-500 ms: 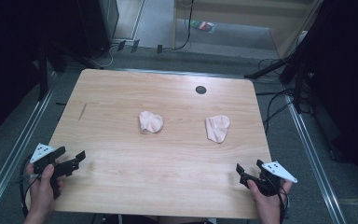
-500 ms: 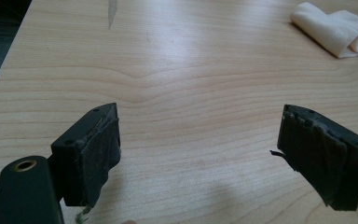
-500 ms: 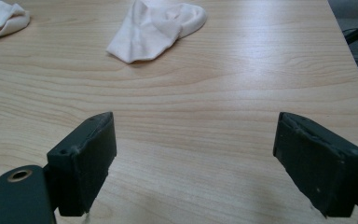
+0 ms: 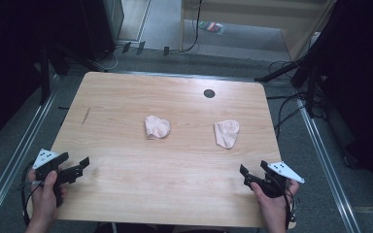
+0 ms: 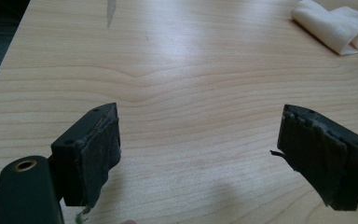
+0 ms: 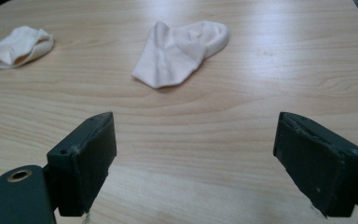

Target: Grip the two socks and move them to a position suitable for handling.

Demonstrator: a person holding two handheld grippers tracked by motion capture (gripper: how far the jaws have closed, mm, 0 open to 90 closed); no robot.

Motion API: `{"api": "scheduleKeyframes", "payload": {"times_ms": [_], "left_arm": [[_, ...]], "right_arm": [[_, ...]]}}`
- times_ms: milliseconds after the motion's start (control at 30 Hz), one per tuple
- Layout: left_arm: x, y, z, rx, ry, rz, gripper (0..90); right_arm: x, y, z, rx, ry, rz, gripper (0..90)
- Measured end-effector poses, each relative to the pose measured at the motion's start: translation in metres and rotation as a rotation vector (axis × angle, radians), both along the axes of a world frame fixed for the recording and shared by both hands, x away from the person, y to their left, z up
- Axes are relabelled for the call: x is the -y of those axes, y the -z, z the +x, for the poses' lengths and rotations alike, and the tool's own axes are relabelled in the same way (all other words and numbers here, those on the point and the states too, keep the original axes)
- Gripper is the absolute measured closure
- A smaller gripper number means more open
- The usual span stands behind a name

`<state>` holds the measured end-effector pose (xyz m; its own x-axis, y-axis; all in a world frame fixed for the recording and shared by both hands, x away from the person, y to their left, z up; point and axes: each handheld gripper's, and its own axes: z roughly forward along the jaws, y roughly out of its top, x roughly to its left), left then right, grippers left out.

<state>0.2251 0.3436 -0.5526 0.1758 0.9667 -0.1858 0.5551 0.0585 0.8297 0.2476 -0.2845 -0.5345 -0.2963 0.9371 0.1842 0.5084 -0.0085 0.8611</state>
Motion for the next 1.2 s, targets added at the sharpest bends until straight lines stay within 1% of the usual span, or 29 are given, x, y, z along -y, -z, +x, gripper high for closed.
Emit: {"api": "scheduleKeyframes", "payload": {"times_ms": [100,300,400,500,567,600,633,700,800,833,933,967,1067,1100,1200], "left_arm": [[0.000,0.000,0.000,0.001,0.002,-0.007,13.4],[0.000,0.000,0.000,0.001,0.003,-0.002,13.4],[0.000,0.000,0.000,0.000,0.004,-0.007,13.4],[0.000,0.000,0.000,0.000,0.004,-0.005,13.4],[0.000,0.000,0.000,0.001,0.003,-0.004,13.4],[0.000,0.000,0.000,0.001,0.003,-0.004,13.4],[0.000,0.000,0.000,0.002,0.003,-0.006,13.4],[0.000,0.000,0.000,0.001,0.003,-0.006,13.4],[0.000,0.000,0.000,0.002,0.003,-0.006,13.4],[0.000,0.000,0.000,0.002,0.003,-0.007,13.4],[-0.001,0.000,0.000,0.000,0.003,-0.008,13.4],[-0.001,0.000,0.000,0.001,0.003,-0.009,13.4],[0.000,0.000,0.000,0.001,0.003,-0.007,13.4],[0.000,0.000,0.000,0.001,0.003,-0.007,13.4],[-0.001,0.000,0.000,0.001,0.002,-0.009,13.4]], "right_arm": [[-0.007,-0.007,0.003,0.005,-0.003,-0.008,13.2],[-0.012,-0.013,0.009,0.005,-0.016,-0.006,13.3],[-0.018,-0.019,0.018,0.001,-0.017,-0.006,13.3],[-0.023,-0.025,0.026,0.010,-0.021,0.000,13.4],[-0.026,-0.029,0.033,0.023,-0.027,-0.006,13.6],[-0.026,-0.029,0.033,0.023,-0.027,-0.006,13.6],[-0.029,-0.033,0.039,0.031,-0.029,-0.003,13.7],[-0.032,-0.036,0.045,0.035,-0.029,-0.003,13.9],[-0.037,-0.039,0.054,0.039,-0.027,-0.018,14.2],[-0.039,-0.039,0.057,0.034,-0.025,-0.019,14.3],[-0.042,-0.040,0.061,0.037,-0.026,-0.024,15.6],[-0.045,-0.040,0.067,0.031,-0.028,-0.029,15.7],[-0.049,-0.040,0.075,0.023,-0.031,-0.033,16.2],[-0.049,-0.040,0.075,0.023,-0.031,-0.033,16.2],[-0.052,-0.041,0.086,0.018,-0.029,-0.036,17.4]]}}
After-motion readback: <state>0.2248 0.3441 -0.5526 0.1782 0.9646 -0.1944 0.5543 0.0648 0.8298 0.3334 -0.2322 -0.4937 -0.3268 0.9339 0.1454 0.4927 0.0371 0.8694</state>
